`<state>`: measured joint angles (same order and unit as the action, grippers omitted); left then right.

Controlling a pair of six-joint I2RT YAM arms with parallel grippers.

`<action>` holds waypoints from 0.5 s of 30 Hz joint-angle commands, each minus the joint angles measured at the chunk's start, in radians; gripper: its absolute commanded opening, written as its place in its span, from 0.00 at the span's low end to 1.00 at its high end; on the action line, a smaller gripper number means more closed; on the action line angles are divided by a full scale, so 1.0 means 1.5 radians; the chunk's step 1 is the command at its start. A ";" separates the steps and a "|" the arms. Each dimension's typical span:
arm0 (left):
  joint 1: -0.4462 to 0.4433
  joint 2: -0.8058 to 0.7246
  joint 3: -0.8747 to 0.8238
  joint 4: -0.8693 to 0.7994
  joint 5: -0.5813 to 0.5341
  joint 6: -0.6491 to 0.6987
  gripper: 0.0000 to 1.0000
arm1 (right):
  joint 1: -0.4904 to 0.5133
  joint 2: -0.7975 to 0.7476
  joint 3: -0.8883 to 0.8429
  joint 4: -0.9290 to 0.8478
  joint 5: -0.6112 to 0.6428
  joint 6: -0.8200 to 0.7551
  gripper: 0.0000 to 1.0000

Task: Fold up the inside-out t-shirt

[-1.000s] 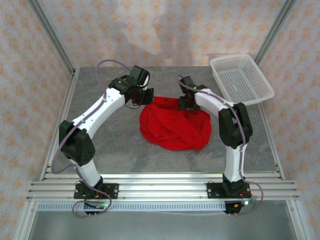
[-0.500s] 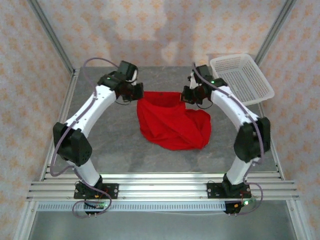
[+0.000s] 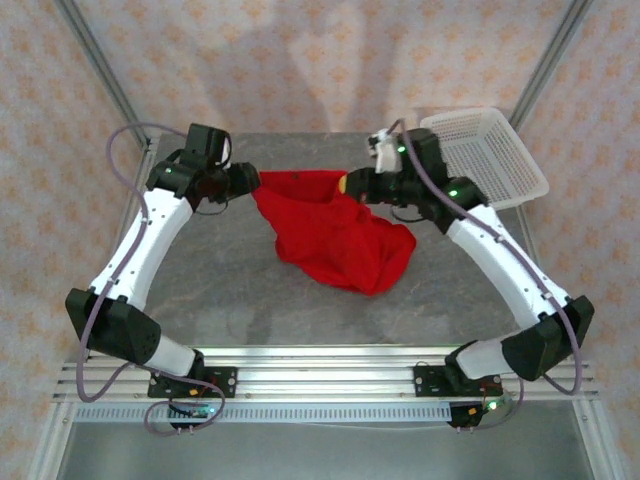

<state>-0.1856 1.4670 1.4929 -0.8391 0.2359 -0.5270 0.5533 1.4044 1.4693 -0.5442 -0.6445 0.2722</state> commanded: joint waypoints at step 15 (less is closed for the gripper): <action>-0.090 -0.235 -0.286 0.059 -0.049 -0.202 0.71 | -0.001 0.040 -0.085 0.007 0.166 0.014 0.51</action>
<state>-0.2855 1.1358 1.1080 -0.7776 0.1509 -0.7567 0.5404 1.4933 1.4139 -0.4927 -0.5087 0.3458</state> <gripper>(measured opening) 0.710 0.513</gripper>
